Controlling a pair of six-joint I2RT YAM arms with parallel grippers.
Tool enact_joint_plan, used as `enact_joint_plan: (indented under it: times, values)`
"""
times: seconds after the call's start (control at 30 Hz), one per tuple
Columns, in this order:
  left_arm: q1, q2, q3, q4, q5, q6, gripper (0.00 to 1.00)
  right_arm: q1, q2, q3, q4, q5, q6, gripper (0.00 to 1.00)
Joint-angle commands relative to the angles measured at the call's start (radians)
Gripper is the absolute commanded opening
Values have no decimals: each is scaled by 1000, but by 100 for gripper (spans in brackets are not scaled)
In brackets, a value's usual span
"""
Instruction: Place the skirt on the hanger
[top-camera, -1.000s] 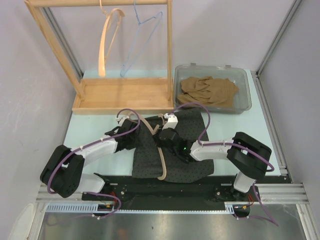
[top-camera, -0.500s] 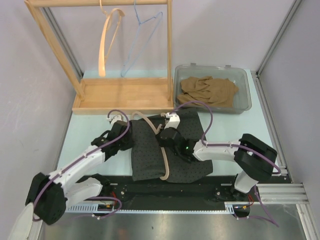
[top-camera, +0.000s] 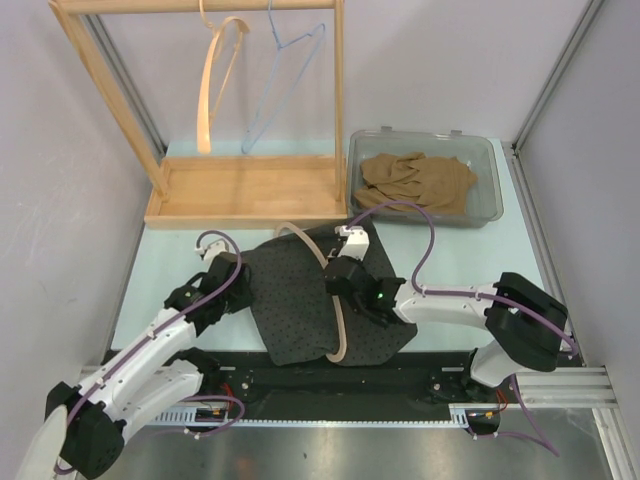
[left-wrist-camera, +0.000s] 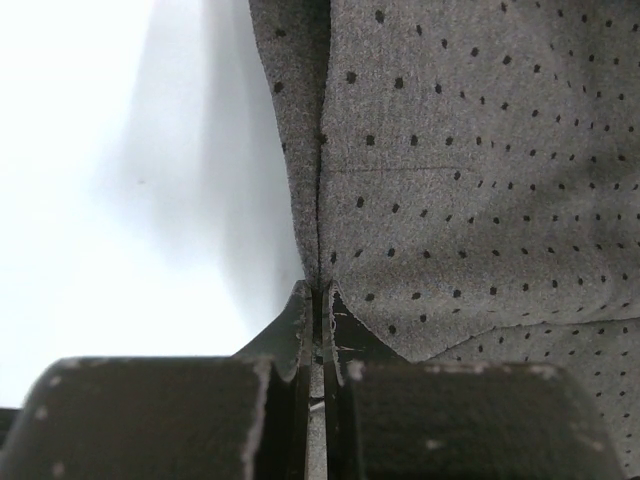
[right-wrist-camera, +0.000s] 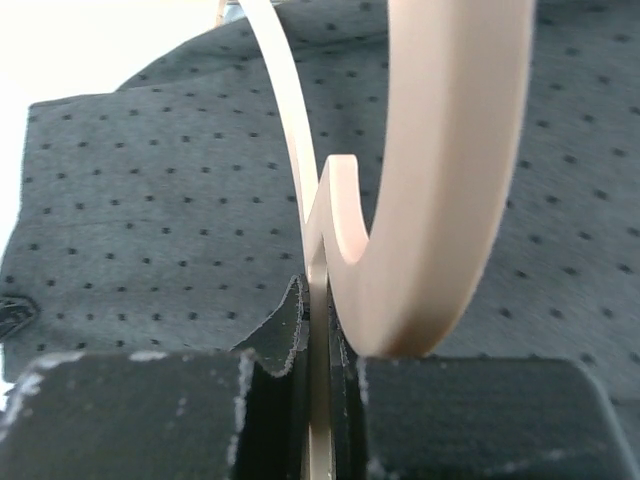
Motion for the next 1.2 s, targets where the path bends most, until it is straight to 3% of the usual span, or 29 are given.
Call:
enact_joint_plan:
  times: [0.0, 0.3, 0.37, 0.4, 0.5, 0.57, 0.8, 0.93, 1.03, 1.1, 1.17]
  values:
    - [26, -40, 22, -56, -82, 1, 0, -19, -52, 29, -121, 238, 25, 0]
    - [62, -54, 24, -45, -51, 39, 0, 18, -41, 22, -168, 310, 16, 0]
    - [64, -40, 18, -18, -4, 48, 28, 27, -27, 22, -149, 305, 10, 0]
    - [64, -33, 13, -10, 10, 48, 65, 30, -23, 20, -141, 298, 7, 0]
    - [64, -42, -13, 8, 76, 27, 91, 32, -7, 22, -113, 278, 5, 0]
    - [64, -52, -50, 10, 136, 18, 99, 29, -4, 20, -103, 264, 2, 0]
    - [59, -163, -183, 79, 351, -111, 97, -2, 0, 22, -72, 221, 13, 0]
    - [38, -189, -225, 91, 398, -143, 89, -25, 8, 22, -66, 195, 27, 0]
    - [16, -195, -258, 143, 411, -166, 77, -37, 13, 22, -63, 180, 30, 0]
    - [9, -183, -277, 204, 426, -183, 62, -40, 11, 22, -58, 174, 27, 0]
    - [9, -149, -275, 237, 420, -182, 36, -40, 8, 22, -58, 172, 24, 0]
